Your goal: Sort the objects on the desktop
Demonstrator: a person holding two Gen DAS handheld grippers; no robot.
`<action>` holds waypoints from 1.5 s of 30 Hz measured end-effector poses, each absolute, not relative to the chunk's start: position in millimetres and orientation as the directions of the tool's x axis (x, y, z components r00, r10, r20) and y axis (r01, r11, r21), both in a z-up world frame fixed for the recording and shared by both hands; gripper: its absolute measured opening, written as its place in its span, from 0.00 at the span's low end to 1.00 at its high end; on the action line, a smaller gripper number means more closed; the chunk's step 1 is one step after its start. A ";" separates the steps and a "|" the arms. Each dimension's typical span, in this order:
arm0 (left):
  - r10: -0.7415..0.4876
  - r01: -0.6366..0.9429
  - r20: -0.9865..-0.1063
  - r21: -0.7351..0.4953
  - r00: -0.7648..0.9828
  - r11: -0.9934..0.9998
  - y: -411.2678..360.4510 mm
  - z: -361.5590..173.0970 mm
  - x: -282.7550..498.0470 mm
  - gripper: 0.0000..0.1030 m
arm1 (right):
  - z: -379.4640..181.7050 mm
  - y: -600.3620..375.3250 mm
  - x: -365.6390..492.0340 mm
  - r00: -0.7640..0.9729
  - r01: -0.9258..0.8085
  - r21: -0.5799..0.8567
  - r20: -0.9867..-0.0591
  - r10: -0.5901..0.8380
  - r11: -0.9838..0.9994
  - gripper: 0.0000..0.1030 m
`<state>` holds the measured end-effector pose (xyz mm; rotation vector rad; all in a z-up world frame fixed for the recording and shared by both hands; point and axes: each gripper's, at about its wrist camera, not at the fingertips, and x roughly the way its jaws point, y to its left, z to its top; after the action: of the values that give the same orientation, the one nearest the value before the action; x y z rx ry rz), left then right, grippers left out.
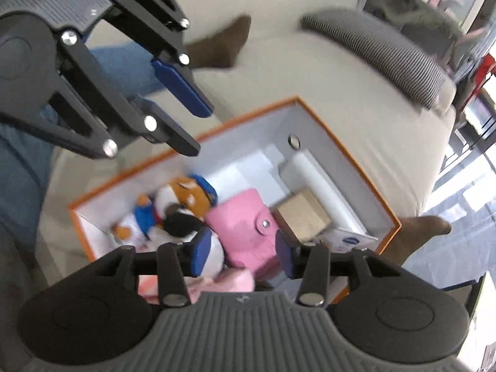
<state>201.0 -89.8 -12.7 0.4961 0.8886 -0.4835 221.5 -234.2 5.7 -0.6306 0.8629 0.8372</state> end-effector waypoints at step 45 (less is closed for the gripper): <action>0.010 0.022 -0.694 0.036 0.720 0.999 -57.4 -59.7 94.8 0.81 | -49.3 -253.2 98.8 0.735 -0.162 0.091 -0.654 0.181 0.983 0.95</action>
<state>94.8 -57.4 -59.7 0.0428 0.7668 -0.0066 98.8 -253.2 -49.3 0.0286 0.7213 0.1887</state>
